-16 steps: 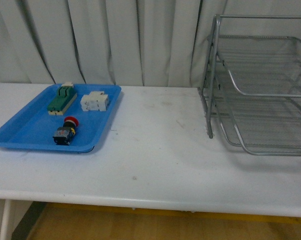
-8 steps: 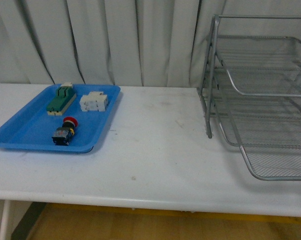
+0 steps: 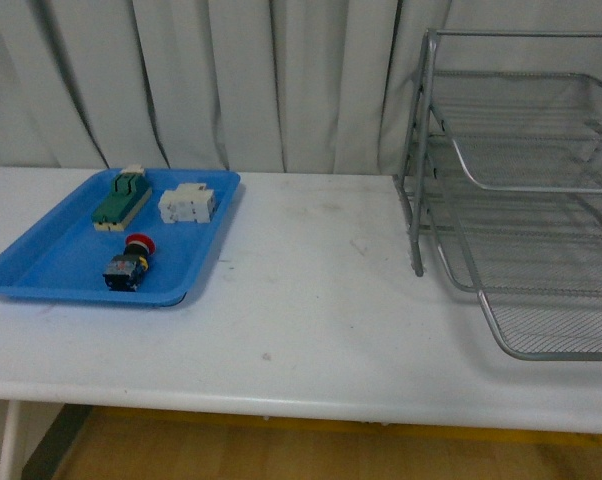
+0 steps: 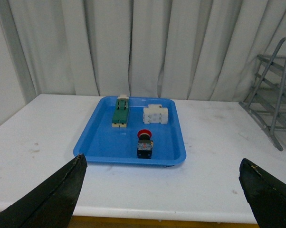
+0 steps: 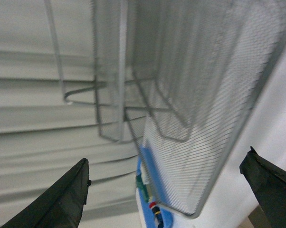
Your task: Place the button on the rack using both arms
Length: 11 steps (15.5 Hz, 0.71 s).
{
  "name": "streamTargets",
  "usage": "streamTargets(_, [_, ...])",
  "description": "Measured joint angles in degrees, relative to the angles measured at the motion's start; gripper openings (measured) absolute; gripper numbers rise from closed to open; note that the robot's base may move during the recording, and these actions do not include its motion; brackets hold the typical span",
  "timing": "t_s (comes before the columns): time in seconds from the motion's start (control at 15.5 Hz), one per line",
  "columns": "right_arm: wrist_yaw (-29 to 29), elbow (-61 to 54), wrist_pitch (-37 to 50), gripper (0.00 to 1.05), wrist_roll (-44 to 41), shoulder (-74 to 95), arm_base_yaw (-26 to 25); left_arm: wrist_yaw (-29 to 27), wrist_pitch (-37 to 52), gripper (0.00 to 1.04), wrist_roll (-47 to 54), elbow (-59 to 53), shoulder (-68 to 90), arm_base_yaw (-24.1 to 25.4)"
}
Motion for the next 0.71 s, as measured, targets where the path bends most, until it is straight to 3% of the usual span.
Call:
streamTargets(0.13, [-2.71,-2.23,-3.23,0.97,-3.74,-17.40,-1.49,0.00,0.00,0.98,0.00,0.00,0.00,0.00])
streamTargets(0.19, [3.26,1.51,-21.51,0.85,-14.99,-32.33,-0.83,0.00,0.02,0.98,0.00,0.00,0.00,0.00])
streamTargets(0.26, [5.86,4.57,-34.99,0.72,-31.36,-47.23,-0.24,0.02,0.00,0.98,0.00,0.00,0.00,0.00])
streamTargets(0.39, [8.50,5.14,-58.45,0.44,-61.37,-70.01,2.78,-0.02,0.02,0.98,0.00,0.00,0.00,0.00])
streamTargets(0.45, [11.02,3.30,-65.94,0.31,-69.81,-77.00,5.40,0.00,0.00,0.98,0.00,0.00,0.00,0.00])
streamTargets(0.58, [14.99,-0.55,-68.22,0.04,-75.97,-84.56,9.38,0.00,0.02,0.98,0.00,0.00,0.00,0.00])
streamTargets(0.64, [16.26,-1.49,-67.93,0.02,-76.98,-85.66,10.62,0.00,0.00,0.98,0.00,0.00,0.00,0.00])
streamTargets(0.71, [21.86,-3.19,-68.39,0.02,-77.42,-87.12,15.30,0.00,0.00,0.98,0.00,0.00,0.00,0.00])
